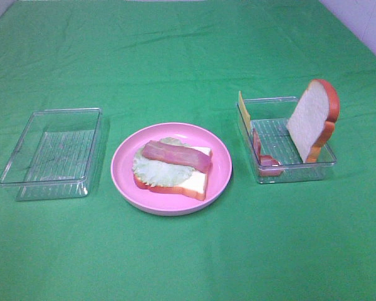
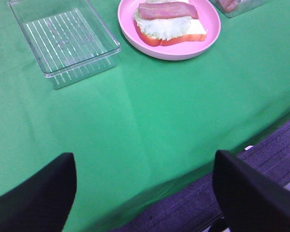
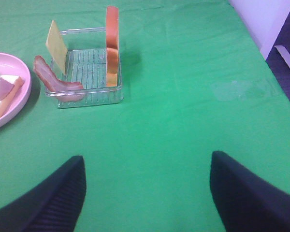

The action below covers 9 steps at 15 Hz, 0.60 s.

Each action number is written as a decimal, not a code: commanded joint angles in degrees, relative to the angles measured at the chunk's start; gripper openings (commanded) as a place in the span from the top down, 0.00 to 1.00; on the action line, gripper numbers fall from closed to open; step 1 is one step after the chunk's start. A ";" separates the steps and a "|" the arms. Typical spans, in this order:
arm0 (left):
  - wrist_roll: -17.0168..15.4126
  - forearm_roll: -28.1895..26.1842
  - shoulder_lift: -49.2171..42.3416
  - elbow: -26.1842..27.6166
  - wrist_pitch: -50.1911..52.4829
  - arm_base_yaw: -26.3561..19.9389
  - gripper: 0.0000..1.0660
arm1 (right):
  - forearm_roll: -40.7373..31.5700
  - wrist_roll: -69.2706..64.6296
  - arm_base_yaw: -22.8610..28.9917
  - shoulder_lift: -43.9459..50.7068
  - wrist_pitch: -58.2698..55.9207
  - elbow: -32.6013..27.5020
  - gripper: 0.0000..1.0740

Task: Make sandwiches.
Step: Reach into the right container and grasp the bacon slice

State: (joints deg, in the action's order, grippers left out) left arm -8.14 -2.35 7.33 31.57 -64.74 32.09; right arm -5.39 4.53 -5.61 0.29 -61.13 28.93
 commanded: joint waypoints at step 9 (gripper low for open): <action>10.66 -2.12 -8.77 -2.98 4.81 0.11 0.30 | -4.18 0.11 -0.23 -11.86 10.08 1.55 0.36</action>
State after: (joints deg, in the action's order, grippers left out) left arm 2.35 -4.07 -0.34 28.76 -60.79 32.09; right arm -8.71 4.53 -5.61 -10.71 -52.77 30.14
